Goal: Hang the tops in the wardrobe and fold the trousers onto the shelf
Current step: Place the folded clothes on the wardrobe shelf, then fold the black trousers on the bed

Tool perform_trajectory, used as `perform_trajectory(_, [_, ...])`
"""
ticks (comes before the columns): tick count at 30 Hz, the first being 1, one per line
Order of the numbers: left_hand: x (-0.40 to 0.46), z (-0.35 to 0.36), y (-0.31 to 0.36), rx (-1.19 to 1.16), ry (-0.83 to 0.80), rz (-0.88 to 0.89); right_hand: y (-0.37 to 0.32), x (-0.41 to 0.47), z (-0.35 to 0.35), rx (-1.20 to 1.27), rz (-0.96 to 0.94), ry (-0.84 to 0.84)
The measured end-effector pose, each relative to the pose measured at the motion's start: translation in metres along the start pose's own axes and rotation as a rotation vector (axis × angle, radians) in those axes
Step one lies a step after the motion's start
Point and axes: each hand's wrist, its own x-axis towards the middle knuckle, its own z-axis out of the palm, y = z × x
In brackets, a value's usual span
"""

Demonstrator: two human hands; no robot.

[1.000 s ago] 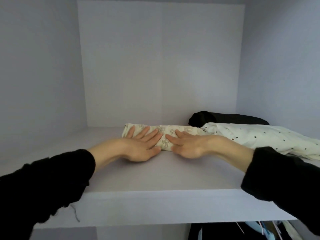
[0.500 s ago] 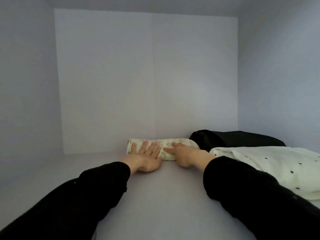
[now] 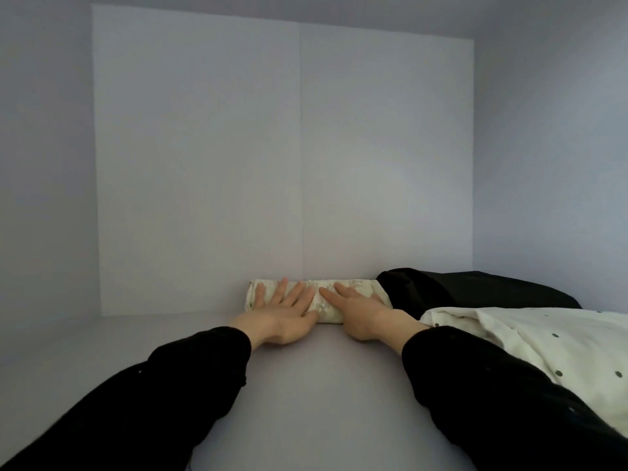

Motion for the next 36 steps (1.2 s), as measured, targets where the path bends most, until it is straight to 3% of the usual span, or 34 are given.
perform_trajectory(3, [-0.013,-0.017,0.002,0.0,0.069,-0.031,-0.007,-0.011,-0.017,0.127,-0.03,0.1])
perform_trajectory(6, [-0.038,-0.032,0.004,0.026,0.086,-0.07,-0.02,-0.025,-0.029,0.227,-0.06,0.097])
perform_trajectory(12, [-0.13,-0.06,0.027,0.246,0.246,-0.146,-0.043,-0.088,-0.048,0.504,-0.133,0.249])
perform_trajectory(19, [-0.319,-0.05,0.06,0.039,0.84,-0.42,-0.123,-0.205,-0.06,0.459,-0.565,0.46])
perform_trajectory(22, [-0.397,-0.037,0.073,0.074,0.88,-0.488,-0.157,-0.257,-0.051,0.485,-0.669,0.536])
perform_trajectory(25, [-0.494,-0.014,0.098,0.051,0.874,-0.65,-0.192,-0.324,-0.027,0.696,-0.753,0.552])
perform_trajectory(27, [-0.545,0.009,0.112,0.014,0.881,-0.778,-0.211,-0.366,-0.004,0.817,-0.847,0.513])
perform_trajectory(29, [-0.61,0.035,0.129,-0.048,0.824,-0.899,-0.237,-0.42,0.028,0.909,-0.949,0.351])
perform_trajectory(36, [-0.847,0.109,0.18,-0.088,0.741,-1.281,-0.333,-0.617,0.112,0.973,-1.208,-0.067])
